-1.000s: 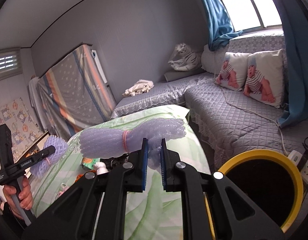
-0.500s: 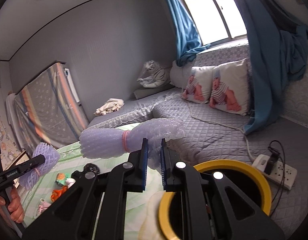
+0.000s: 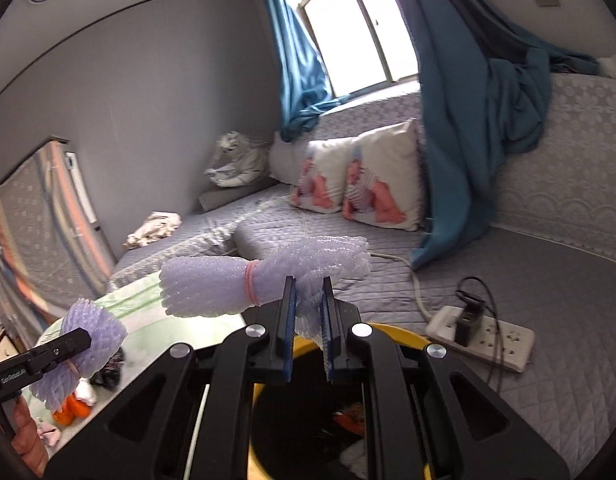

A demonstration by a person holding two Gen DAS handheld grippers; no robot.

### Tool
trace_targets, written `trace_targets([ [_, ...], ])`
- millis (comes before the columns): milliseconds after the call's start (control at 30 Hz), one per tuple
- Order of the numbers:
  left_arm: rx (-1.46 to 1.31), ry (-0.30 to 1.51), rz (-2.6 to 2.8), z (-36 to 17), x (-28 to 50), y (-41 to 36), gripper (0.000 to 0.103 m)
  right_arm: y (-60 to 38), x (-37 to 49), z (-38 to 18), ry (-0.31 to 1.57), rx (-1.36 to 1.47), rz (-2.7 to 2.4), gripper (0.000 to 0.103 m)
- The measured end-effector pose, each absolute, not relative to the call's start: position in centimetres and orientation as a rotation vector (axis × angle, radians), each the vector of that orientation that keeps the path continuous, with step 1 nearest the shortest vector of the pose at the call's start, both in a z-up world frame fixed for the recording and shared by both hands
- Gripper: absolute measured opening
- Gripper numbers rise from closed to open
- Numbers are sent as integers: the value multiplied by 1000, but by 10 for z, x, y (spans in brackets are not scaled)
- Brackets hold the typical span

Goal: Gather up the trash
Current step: 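Carry both foam mesh sleeves over the yellow-rimmed bin with both tools, then open both tools to drop the foam mesh sleeves into the bin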

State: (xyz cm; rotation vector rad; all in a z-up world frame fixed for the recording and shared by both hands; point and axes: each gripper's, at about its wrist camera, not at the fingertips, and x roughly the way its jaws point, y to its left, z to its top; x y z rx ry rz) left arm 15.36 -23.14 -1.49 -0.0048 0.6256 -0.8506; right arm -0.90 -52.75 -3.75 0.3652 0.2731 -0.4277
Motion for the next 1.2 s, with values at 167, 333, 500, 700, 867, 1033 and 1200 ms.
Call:
trace_targets([
  [167, 9, 663, -890, -29, 153, -257, 20, -545, -11, -51, 297, 378, -480, 11],
  [333, 26, 710, -911, -45, 157, -282, 20, -556, -7, -65, 333, 388, -516, 11],
  [500, 34, 756, -930, -61, 158, -298, 20, -565, -4, -78, 376, 390, -552, 11],
  [700, 67, 792, -948, -77, 154, -319, 20, -576, -1, -92, 414, 413, -580, 11],
  [867, 80, 824, -961, -88, 153, -332, 20, -581, 2, -101, 444, 415, -593, 11],
  [1033, 82, 849, -979, -96, 152, -344, 20, -586, 9, -112, 487, 427, -598, 14],
  [1200, 100, 850, -984, -102, 148, -348, 20, -593, 12, -120, 505, 453, -592, 14],
])
